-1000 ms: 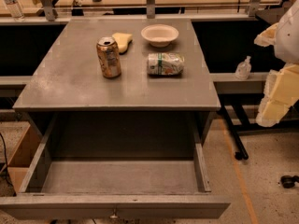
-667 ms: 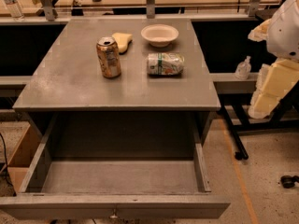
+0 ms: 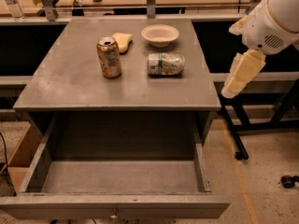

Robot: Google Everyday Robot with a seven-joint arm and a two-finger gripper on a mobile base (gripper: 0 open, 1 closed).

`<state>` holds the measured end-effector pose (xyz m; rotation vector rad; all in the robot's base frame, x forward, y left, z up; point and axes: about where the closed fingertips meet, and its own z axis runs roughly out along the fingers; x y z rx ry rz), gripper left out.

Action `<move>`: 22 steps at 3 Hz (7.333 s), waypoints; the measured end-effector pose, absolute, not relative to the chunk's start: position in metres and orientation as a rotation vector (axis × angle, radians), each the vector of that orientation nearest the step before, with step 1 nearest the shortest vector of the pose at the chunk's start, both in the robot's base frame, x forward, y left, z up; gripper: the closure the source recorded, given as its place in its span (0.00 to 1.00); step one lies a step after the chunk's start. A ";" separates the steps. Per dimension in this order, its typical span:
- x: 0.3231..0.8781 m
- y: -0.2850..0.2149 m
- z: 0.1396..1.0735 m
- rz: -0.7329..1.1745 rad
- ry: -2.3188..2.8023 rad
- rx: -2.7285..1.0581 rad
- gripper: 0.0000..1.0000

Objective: Place 7up can into top drawer

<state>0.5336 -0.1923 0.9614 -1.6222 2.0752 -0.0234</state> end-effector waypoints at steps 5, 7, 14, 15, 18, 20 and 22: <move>0.693 -0.113 0.880 0.194 1.921 -1.617 0.00; 0.697 -0.094 0.849 0.255 1.945 -1.644 0.39; 0.444 -0.055 0.838 0.325 2.077 -1.841 1.00; 0.444 -0.055 0.838 0.325 2.077 -1.841 1.00; 0.431 -0.032 0.763 0.389 2.059 -1.855 1.00; 0.445 -0.022 0.722 0.387 2.065 -1.803 1.00; 0.451 -0.010 0.683 0.461 2.061 -1.772 1.00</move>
Offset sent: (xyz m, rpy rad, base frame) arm 0.1190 0.0655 -0.0607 0.1962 -0.0085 0.0668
